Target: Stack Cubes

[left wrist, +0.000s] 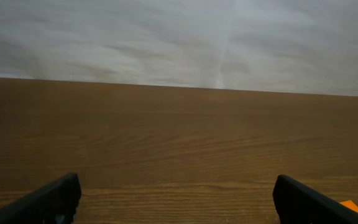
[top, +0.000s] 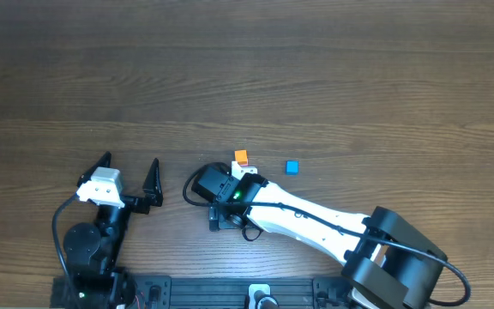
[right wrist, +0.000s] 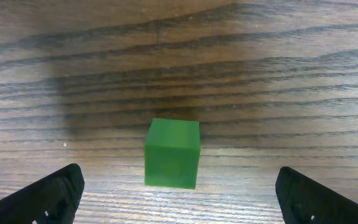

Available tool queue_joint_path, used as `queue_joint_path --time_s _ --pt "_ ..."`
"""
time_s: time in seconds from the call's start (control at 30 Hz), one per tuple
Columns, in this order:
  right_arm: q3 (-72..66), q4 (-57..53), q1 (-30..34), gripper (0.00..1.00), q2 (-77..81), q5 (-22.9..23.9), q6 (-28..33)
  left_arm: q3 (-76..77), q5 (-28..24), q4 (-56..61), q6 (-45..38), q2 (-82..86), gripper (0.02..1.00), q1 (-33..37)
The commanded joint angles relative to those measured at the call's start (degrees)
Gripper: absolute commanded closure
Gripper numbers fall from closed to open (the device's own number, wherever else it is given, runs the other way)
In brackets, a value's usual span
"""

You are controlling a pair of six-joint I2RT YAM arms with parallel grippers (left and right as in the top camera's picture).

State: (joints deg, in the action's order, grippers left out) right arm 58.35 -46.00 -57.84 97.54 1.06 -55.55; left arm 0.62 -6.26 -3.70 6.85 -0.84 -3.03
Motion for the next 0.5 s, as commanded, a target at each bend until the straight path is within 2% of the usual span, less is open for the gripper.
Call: queue_joint_path --time_s 0.03,0.5 --pt "1.27 0.31 -0.76 0.018 1.51 1.6 -0.81 -0.31 -0.76 -0.04 -0.44 0.46 0.018 0.31" --pt "1.05 2.1 -1.51 0.082 3.87 1.62 -2.1 -0.31 -0.76 -0.04 -0.44 0.46 0.018 0.31"
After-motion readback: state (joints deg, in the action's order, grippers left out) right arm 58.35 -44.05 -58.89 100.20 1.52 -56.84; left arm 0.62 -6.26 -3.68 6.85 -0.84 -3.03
